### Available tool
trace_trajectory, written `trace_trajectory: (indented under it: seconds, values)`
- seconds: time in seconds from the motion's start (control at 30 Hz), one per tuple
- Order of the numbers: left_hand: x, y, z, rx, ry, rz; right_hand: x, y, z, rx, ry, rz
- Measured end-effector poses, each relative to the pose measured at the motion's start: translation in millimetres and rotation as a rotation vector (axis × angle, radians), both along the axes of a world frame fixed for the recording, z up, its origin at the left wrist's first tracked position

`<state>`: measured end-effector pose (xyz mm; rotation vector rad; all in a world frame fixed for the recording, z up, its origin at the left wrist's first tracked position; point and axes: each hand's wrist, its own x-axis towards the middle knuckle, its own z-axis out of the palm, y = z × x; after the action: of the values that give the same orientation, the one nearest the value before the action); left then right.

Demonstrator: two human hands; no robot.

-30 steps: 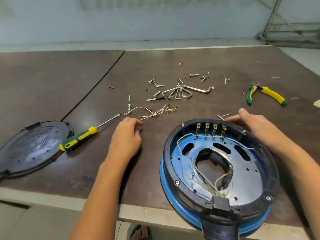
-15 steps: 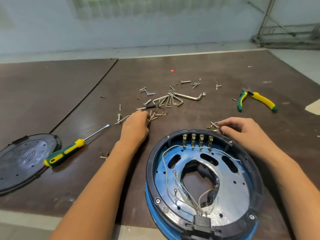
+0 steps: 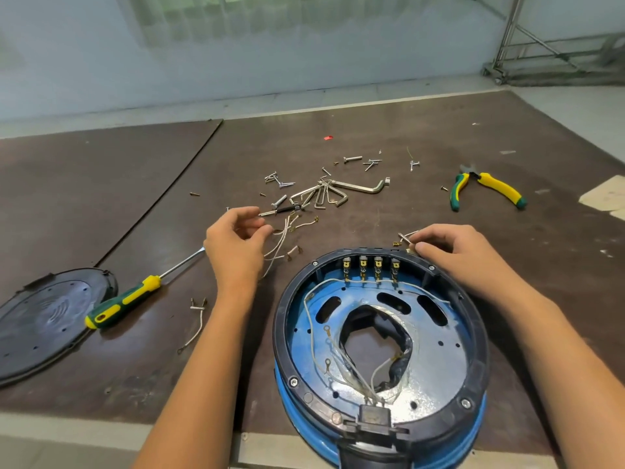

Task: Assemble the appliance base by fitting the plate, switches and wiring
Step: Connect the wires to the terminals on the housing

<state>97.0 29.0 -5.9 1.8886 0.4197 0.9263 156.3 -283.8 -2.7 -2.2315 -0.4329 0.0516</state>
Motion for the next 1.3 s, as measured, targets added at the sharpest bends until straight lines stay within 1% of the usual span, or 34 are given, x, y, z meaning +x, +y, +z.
trace_trajectory:
  seconds: [0.13, 0.27, 0.33, 0.47, 0.57, 0.7, 0.8, 0.87, 0.93, 1.03, 1.1, 1.17, 1.23, 1.27, 1.3]
  values:
    - [-8.7, -7.3, 5.9, -0.185, -0.116, -0.009, -1.3, 1.2, 2.2, -0.003, -0.009, -0.002]
    - [-24.3, -18.1, 14.7, -0.567, -0.214, -0.122, -5.4, 3.7, 9.5, 0.062, -0.037, -0.03]
    - [-30.6, -27.3, 22.4, -0.701, -0.225, -0.182, -10.3, 6.7, 17.8, 0.165, -0.059, -0.04]
    - [-47.4, -48.4, 38.7, -0.814, -0.229, -0.361, -25.7, 17.5, 42.6, 0.351, -0.094, 0.014]
    - [-57.4, -62.8, 41.1, -0.874, -0.213, -0.435, -37.4, 27.0, 57.8, 0.421, -0.066, 0.12]
    - [-63.1, -69.7, 41.0, -0.792, -0.142, -0.52, -48.6, 41.1, 61.6, 0.54, 0.024, 0.213]
    - [-66.1, -71.0, 42.3, -0.662, -0.084, -0.571, -49.4, 44.8, 58.8, 0.656, 0.047, 0.189]
    - [-66.4, -72.2, 42.0, -0.618, -0.078, -0.576, -47.4, 43.6, 57.5, 0.683, 0.064, 0.163]
    - [-65.3, -71.9, 42.3, -0.593, -0.081, -0.559, -44.7, 41.5, 56.9, 0.652, 0.06, 0.166]
    - [-64.7, -70.5, 45.8, -0.578, -0.094, -0.525, -42.2, 39.0, 56.7, 0.554, -0.001, 0.187]
    - [-65.7, -70.2, 50.4, -0.608, -0.103, -0.537, -41.9, 38.3, 56.3, 0.485, -0.04, 0.196]
    - [-67.6, -70.6, 56.3, -0.597, -0.068, -0.556, -43.4, 39.4, 56.2, 0.427, -0.056, 0.249]
    - [-69.0, -69.3, 61.8, -0.501, 0.011, -0.563, -46.1, 41.8, 56.1, 0.435, -0.041, 0.324]
    - [-68.8, -68.5, 64.2, -0.406, 0.062, -0.569, -47.0, 42.8, 55.7, 0.45, -0.033, 0.354]
    - [-68.0, -68.2, 65.4, -0.264, 0.12, -0.572, -47.6, 43.8, 55.2, 0.465, -0.026, 0.38]
